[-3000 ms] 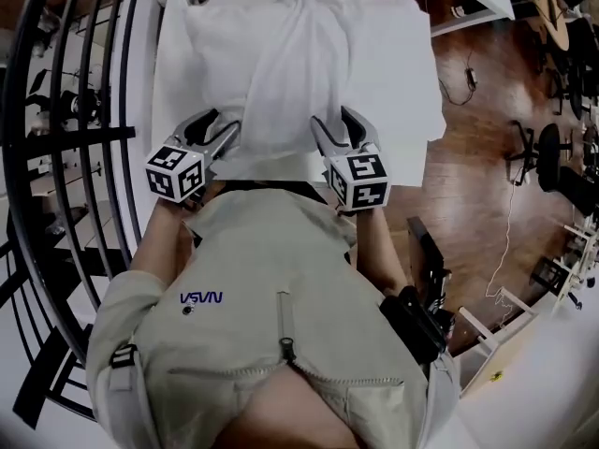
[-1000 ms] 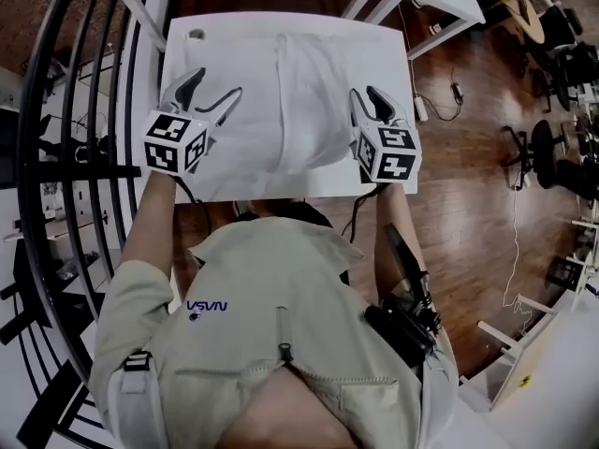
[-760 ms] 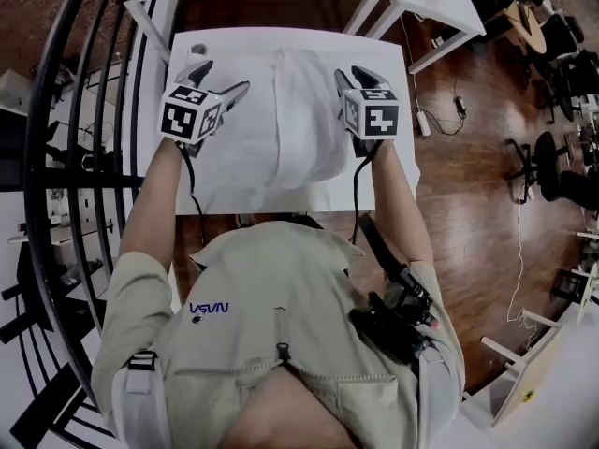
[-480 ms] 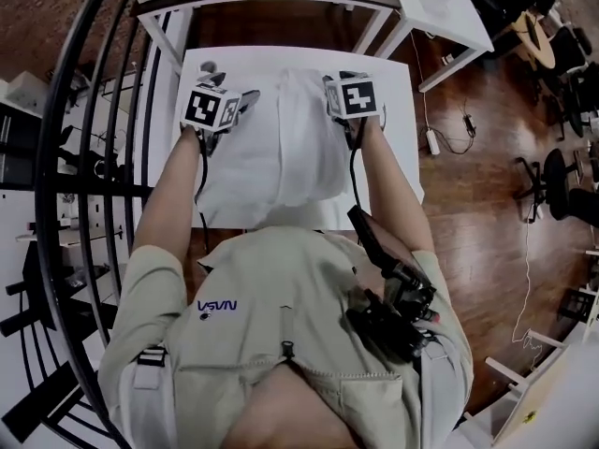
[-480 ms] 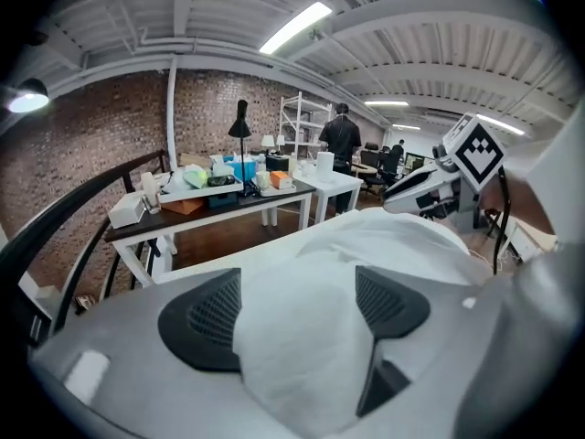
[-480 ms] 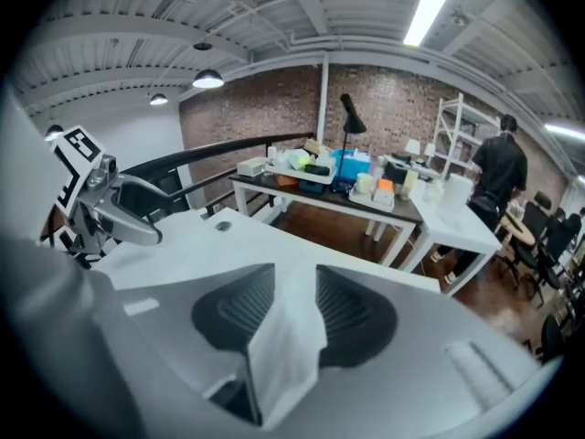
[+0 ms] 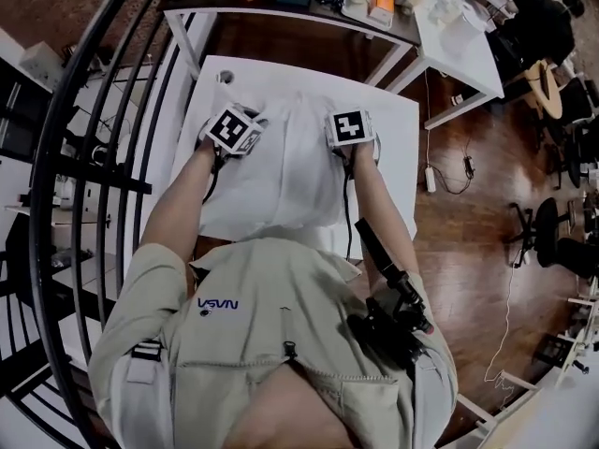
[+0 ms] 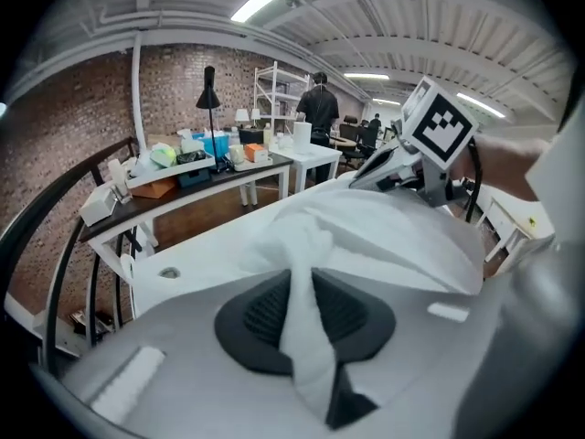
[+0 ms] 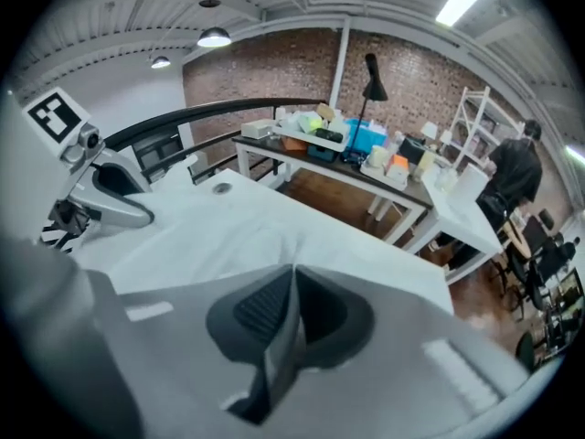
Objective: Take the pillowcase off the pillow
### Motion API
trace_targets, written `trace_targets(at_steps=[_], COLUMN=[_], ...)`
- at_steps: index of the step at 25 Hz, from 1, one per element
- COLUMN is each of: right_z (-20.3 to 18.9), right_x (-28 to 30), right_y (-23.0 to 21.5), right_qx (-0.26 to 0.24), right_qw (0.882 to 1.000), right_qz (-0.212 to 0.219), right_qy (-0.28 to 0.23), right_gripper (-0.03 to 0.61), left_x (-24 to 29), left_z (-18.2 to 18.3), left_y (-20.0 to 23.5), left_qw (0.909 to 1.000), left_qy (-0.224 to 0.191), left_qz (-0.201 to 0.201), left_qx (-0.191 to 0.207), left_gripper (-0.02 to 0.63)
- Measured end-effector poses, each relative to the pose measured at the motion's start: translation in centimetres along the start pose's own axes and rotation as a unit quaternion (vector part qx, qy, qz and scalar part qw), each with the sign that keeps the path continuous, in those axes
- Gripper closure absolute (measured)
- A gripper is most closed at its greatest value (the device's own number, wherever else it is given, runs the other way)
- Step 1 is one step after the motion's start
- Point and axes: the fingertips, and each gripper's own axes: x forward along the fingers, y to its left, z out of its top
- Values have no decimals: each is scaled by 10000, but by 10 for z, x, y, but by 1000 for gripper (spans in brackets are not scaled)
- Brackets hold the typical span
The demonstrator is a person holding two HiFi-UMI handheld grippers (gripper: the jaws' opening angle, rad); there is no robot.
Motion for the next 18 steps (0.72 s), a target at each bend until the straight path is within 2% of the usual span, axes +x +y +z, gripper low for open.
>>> trace_targets(at_steps=[2, 5, 8, 11, 14, 16, 18], right_z=[-1, -6, -18, -36, -54, -59, -57], right_x=[-11, -26, -47, -70, -77, -63, -45], right_y=[-12, -38, -78, -111, -129, -129, -119], right_qx=[172, 716, 1395, 1969, 2211, 2119, 1894], right_qw=[9994, 9950, 9835, 9692, 9604, 9622, 9684], right_qz=[-278, -466, -718, -928, -1183, -1261, -1125], right_qy=[-130, -521, -903, -1150, -1216, -1155, -1168], right_gripper=[574, 574, 574, 574, 575, 575, 574], left_x=[-16, -49, -85, -119, -127, -99, -67], left_z=[6, 14, 16, 9, -12, -26, -25], left_y=[2, 3, 5, 13, 27, 38, 44], left_qw=[9991, 9929, 9820, 9713, 9648, 9662, 9708], left_qy=[-412, -1134, -1761, -2151, -2212, -1976, -1751], left_qz=[48, 96, 239, 490, 654, 605, 563], left_qx=[-18, -341, -646, -888, -1263, -1539, -1538], left_gripper=[568, 577, 580, 581, 580, 581, 574])
